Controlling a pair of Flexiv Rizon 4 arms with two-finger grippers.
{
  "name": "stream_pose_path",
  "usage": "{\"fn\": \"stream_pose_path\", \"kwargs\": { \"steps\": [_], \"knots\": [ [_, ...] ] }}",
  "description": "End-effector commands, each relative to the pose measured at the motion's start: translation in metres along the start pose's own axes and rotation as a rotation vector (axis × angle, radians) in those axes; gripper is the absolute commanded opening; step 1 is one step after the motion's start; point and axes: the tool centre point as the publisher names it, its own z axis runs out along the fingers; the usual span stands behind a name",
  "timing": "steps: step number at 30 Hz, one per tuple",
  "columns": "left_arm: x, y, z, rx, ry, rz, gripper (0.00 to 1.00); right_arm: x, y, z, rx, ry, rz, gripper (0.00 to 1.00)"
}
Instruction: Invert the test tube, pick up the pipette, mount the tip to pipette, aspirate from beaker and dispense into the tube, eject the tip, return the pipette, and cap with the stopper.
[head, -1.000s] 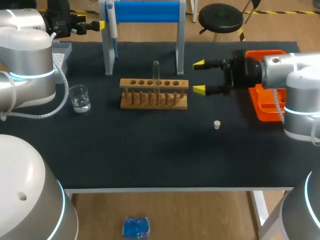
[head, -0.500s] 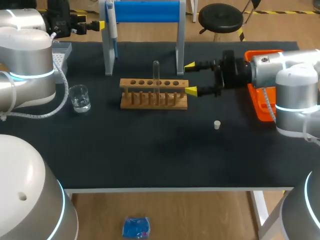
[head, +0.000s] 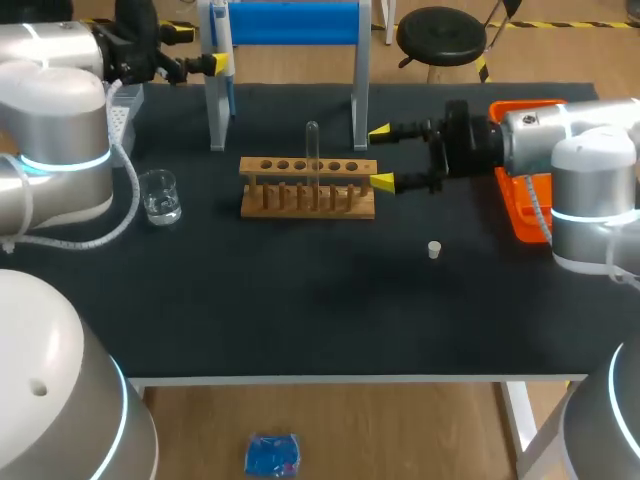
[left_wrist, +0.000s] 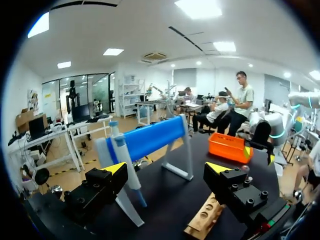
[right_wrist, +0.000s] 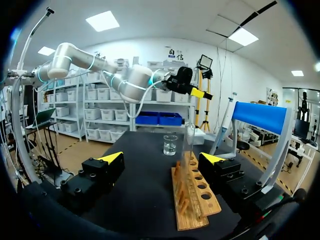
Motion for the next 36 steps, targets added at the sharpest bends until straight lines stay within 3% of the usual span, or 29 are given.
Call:
{"fn": "stream_pose_path", "kwargs": {
  "steps": [1,8,17,25,36],
  "knots": [
    [0.042,0.010,-0.018,0.078,-0.004,0.036,1.00,0.000,0.000,0.000,0.001,-0.001,0.000,1.00],
    [0.091,0.023,-0.015,0.090,0.099,0.080,1.00,0.000,0.000,0.000,0.001,-0.001,0.000,1.00],
    [0.132,0.047,-0.022,0.043,0.153,0.074,1.00,0.000,0.000,0.000,0.001,-0.001,0.000,1.00],
    [0.148,0.079,-0.029,-0.016,0.099,0.009,1.00,0.000,0.000,0.000,0.001,-0.001,0.000,1.00],
    [0.153,0.084,-0.036,-0.023,0.058,-0.006,1.00,0.000,0.000,0.000,0.001,-0.001,0.000,1.00]
  ]
}}
